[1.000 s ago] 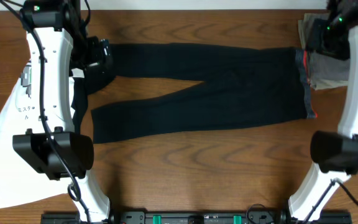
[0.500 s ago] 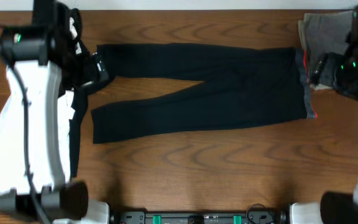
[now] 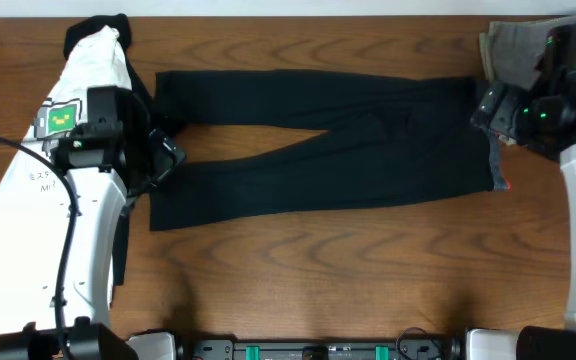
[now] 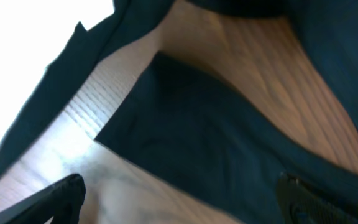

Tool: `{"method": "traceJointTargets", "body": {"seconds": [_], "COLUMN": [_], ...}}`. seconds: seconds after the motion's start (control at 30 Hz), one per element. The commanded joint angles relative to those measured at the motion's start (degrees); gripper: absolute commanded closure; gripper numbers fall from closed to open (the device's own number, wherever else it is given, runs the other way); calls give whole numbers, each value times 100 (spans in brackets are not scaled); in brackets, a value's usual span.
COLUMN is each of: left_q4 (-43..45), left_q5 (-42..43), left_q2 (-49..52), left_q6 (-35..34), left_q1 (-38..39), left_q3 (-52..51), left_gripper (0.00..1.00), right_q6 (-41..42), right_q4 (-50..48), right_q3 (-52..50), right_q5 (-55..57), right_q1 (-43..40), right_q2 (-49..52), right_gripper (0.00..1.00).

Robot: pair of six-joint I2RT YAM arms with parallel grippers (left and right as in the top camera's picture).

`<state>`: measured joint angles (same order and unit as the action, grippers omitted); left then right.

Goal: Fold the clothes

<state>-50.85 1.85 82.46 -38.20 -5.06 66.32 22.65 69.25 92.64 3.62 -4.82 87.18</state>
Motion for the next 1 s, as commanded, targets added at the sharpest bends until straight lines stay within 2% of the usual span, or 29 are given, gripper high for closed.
{"method": "traceJointTargets", "body": {"seconds": [0.0,0.1,0.2,0.37,0.73,0.93,0.97], "left_q4": [433,557,555,713,1982,2297,2306], "left_q5": [11,11,9,4,-20,-494,-531], "left_q2": [46,74,74,74,98,306,367], "left_q6": [-1167,-1836,-2376,-3309,-3394,-3392,-3392], "left_q1": [-98,-114,-114,-114,-116,-116,-116], "left_q3": [-525,-896,-1213,-1718,-2538,-2621,-2621], "left_gripper": [2,2,2,2,2,0,4], "right_q6": [415,1198,2006,2275,2273,2271,2271], "right_q4": [-291,-452,-466,-887,-1641,-1639,-1635], "right_q3": [-599,-1132,-1600,-2326,-3021,-3025,-3025], "right_q5": [-138,59,343,407,387,389,389], "right_q1": [-61,-168,-326,-581,-610,-610,-610], "right_q2": [15,15,15,15,15,15,15], "right_gripper": [11,20,22,23,27,28,28]}}
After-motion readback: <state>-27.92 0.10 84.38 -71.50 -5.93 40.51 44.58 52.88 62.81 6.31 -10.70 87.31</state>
